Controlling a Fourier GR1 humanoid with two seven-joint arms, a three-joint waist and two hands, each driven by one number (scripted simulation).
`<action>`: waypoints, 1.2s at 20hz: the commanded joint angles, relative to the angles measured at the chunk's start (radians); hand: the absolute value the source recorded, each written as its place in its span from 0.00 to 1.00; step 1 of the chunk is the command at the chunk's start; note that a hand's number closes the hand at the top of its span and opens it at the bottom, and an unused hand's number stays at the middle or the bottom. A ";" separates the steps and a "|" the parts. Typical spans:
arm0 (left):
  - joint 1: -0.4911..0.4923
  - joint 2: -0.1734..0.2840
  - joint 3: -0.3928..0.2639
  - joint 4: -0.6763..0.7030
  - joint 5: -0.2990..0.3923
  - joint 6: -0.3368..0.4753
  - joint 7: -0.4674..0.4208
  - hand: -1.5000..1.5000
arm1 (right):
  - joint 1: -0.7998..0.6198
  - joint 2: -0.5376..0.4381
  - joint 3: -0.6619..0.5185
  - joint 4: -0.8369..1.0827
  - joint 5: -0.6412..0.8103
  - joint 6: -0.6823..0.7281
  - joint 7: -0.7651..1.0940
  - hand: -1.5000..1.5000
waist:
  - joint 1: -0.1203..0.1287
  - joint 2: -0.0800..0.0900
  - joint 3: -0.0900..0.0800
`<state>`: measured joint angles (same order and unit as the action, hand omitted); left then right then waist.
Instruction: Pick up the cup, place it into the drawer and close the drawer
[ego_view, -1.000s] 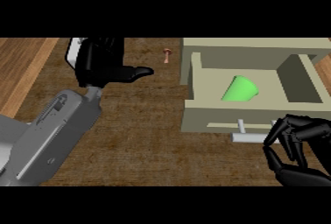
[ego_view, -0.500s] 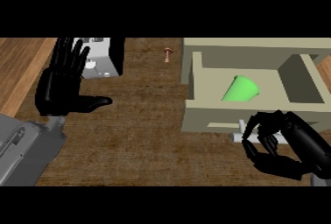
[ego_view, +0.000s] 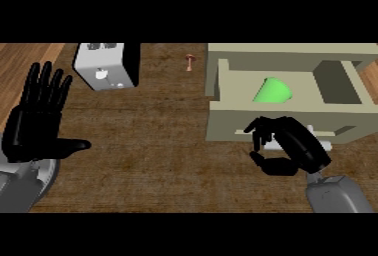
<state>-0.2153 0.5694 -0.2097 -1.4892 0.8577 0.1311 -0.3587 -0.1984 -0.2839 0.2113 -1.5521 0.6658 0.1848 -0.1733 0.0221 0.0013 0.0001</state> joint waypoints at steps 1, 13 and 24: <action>0.059 -0.025 0.031 -0.009 -0.032 -0.050 -0.025 0.00 | -0.064 0.017 -0.015 0.205 0.058 -0.053 -0.081 0.00 | -0.011 0.000 0.000; 0.181 -0.045 0.137 -0.012 -0.057 -0.197 -0.021 0.00 | -0.372 0.094 -0.098 0.780 0.161 -0.180 -0.211 0.00 | -0.006 0.002 0.000; 0.125 -0.088 0.158 0.031 -0.088 -0.206 0.003 0.00 | -0.699 0.047 -0.224 1.249 0.141 -0.169 -0.349 0.00 | 0.016 0.012 0.001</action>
<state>-0.0857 0.5204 -0.0410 -1.4527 0.8015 -0.1096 -0.3554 -0.8110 -0.2226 0.0138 -0.4465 0.7954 0.0169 -0.5204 0.0353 0.0045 -0.0016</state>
